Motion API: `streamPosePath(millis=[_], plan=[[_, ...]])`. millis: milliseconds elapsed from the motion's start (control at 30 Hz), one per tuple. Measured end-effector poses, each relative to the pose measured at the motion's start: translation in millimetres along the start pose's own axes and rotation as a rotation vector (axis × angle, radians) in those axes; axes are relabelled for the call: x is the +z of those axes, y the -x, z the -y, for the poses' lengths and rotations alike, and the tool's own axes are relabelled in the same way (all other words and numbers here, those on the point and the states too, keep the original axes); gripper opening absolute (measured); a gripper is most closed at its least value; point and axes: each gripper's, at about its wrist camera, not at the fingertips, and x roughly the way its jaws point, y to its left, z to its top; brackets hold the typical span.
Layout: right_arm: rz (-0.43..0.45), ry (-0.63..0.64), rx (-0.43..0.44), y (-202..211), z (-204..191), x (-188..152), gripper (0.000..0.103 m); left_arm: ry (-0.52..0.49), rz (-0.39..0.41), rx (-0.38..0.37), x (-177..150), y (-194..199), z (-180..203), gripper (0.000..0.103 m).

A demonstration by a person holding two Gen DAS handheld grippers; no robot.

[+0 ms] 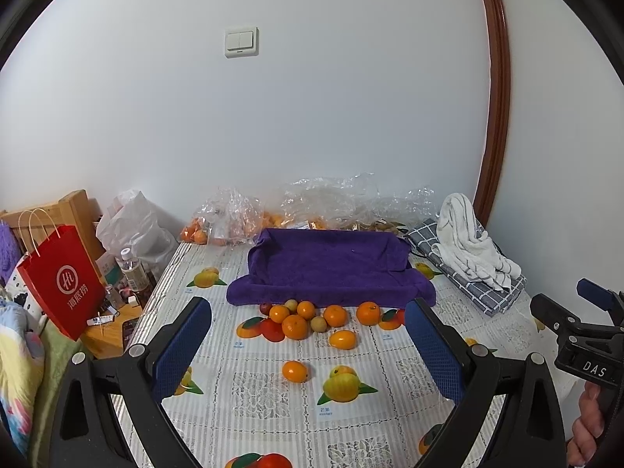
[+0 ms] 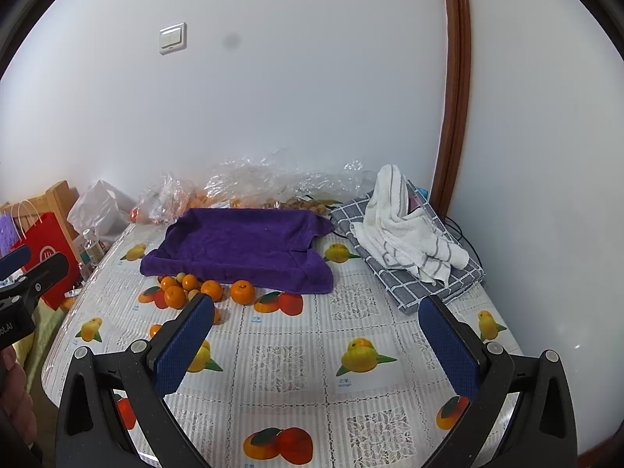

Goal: Organize fruits

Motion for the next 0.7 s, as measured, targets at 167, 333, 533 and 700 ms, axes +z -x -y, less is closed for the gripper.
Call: streamPosePath(millis=[167,333,533,700], plan=[[-0.001,-0.006,0.001,0.7,1.4,-1.7,0.103,0.001,-0.002,0.001,0.5,0.6,-2.6,0.100],[0.001,-0.007,0.000,2.1,0.6,-0.8,0.103,-0.003,-0.001,0.002,0.1,1.9,-3.9,0.100],[0.007,0.000,-0.001,2.7,-1.6,-1.6,0.103,-0.001,-0.002,0.001,-0.9,2.3,-3.6,0.100],[0.004,0.003,0.001,2.3,-2.7,-2.6,0.103,0.004,-0.005,-0.001,0.2,2.2,-3.7,0.100]])
